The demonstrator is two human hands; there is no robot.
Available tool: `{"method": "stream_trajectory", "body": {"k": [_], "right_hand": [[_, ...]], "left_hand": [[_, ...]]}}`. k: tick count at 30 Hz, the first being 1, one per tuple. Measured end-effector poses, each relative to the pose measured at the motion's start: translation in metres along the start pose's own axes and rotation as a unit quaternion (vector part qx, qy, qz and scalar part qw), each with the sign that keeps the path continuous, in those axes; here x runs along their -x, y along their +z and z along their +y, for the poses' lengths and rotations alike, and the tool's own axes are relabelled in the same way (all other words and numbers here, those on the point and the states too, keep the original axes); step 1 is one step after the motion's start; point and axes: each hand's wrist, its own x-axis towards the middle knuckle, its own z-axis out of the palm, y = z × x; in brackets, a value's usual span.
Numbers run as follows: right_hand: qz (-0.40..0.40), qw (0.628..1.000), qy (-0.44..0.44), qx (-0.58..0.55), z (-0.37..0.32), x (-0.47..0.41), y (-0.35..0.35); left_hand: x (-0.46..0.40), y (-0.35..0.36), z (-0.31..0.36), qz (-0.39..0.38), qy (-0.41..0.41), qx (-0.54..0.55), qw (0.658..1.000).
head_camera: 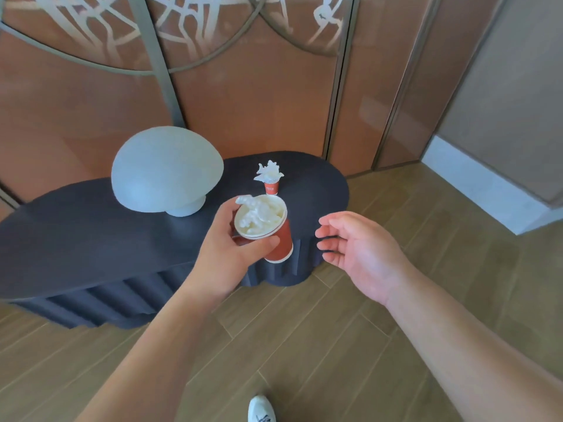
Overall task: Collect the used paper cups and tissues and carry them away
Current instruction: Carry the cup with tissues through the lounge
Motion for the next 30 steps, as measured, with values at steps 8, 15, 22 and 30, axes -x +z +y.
{"method": "stream_trajectory", "body": {"k": [8,15,22,30], "right_hand": [[0.059,0.998,0.006,0.011,-0.012,-0.097,0.010],[0.062,0.998,0.015,-0.004,-0.016,-0.183,0.008],[0.048,0.997,0.063,-0.015,0.002,-0.312,-0.010],[-0.007,0.992,0.122,0.006,0.012,-0.449,-0.032]], "left_hand": [[-0.126,-0.013,-0.040,-0.004,-0.005,-0.021,1.000],[-0.207,0.003,-0.081,-0.033,-0.041,-0.070,0.996],[-0.297,0.038,-0.149,0.017,-0.121,-0.106,0.987],[-0.386,0.067,-0.231,0.109,-0.201,-0.141,0.963]]}}
